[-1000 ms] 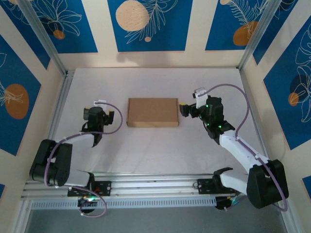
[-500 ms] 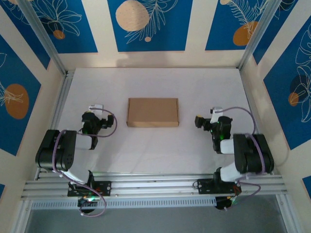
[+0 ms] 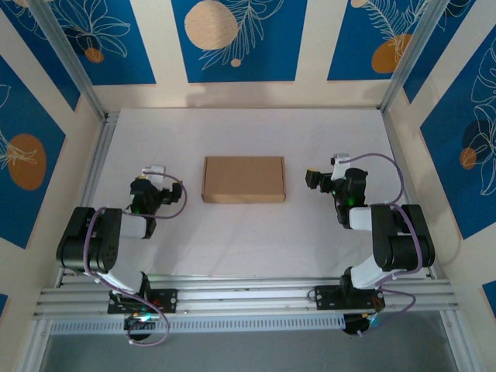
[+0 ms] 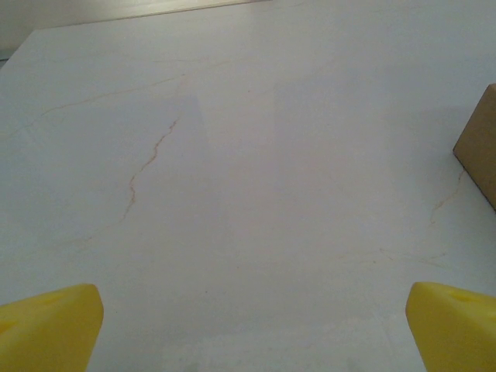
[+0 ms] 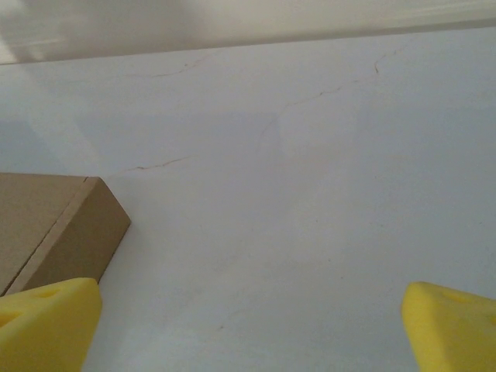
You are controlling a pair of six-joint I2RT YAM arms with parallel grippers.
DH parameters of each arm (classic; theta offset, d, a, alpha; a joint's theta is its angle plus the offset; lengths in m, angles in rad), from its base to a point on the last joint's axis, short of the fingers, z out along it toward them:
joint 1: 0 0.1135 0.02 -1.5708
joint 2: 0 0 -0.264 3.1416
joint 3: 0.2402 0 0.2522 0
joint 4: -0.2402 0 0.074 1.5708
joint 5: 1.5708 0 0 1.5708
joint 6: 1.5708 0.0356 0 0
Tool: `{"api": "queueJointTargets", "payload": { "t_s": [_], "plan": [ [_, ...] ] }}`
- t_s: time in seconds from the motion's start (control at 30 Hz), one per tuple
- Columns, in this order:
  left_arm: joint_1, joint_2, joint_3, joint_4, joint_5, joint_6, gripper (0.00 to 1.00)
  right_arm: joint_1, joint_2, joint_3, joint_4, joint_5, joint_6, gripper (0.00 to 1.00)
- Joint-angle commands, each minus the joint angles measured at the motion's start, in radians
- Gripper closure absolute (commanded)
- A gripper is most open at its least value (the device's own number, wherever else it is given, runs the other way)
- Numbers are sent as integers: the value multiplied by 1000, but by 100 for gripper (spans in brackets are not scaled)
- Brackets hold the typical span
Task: Fold the paper box
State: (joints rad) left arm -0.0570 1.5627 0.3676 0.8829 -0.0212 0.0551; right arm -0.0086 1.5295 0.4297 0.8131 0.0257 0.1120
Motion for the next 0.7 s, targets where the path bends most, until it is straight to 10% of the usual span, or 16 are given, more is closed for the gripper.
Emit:
{"api": "queueJointTargets", "payload": {
  "t_s": [0.0,0.67],
  "plan": [
    [-6,0,19,28,24,8,0,-8,-3,-6,-12,-1,-19,1],
    [-3,-5,14,32,16,0,0,-8,-2,-6,-11,-4,-21,1]
  ]
}}
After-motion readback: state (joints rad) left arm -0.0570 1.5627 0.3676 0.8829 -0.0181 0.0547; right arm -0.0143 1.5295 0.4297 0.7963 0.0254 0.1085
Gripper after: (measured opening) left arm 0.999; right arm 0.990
